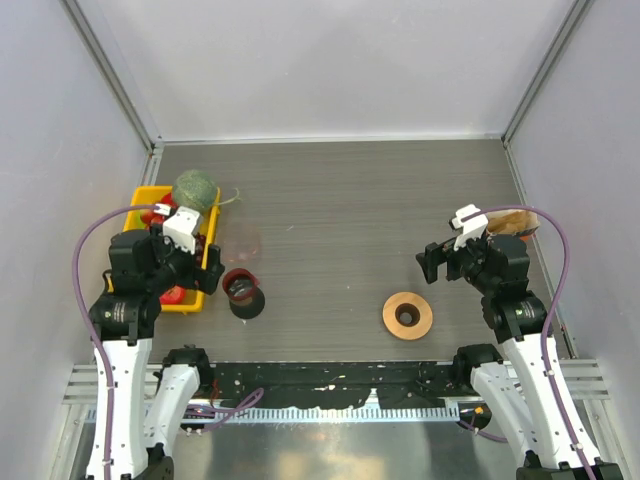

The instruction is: Place the coffee filter in the dripper

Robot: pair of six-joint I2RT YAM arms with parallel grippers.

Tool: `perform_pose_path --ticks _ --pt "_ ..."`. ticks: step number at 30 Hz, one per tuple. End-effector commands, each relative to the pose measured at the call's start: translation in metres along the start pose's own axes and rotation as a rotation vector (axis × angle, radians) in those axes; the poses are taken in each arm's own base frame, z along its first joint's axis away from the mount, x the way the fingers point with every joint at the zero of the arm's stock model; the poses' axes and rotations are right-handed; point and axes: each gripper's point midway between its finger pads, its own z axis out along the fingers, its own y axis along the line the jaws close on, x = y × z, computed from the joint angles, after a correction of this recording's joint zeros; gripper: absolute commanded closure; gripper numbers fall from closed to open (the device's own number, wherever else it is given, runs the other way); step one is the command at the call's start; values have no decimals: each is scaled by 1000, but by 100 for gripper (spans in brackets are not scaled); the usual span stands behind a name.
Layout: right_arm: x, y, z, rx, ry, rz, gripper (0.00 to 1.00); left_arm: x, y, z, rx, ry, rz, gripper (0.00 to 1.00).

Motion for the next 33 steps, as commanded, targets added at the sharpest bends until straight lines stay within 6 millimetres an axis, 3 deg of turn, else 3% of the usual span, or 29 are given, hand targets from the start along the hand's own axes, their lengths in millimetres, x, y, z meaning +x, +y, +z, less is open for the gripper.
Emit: perform_pose_path --ticks 1,10,17,33 --pt "-11 0 1 -13 -34 -31 4 12 -6 -3 72 63 125 1" --pt "-7 1 2 -25 -20 -35 5 68 -8 -19 222 313 409 1" --pt "-6 4 3 -40 -14 -29 5 113 -4 -9 364 455 580 1" --pt "-6 5 3 -44 -13 -31 4 97 -6 62 513 383 535 1"
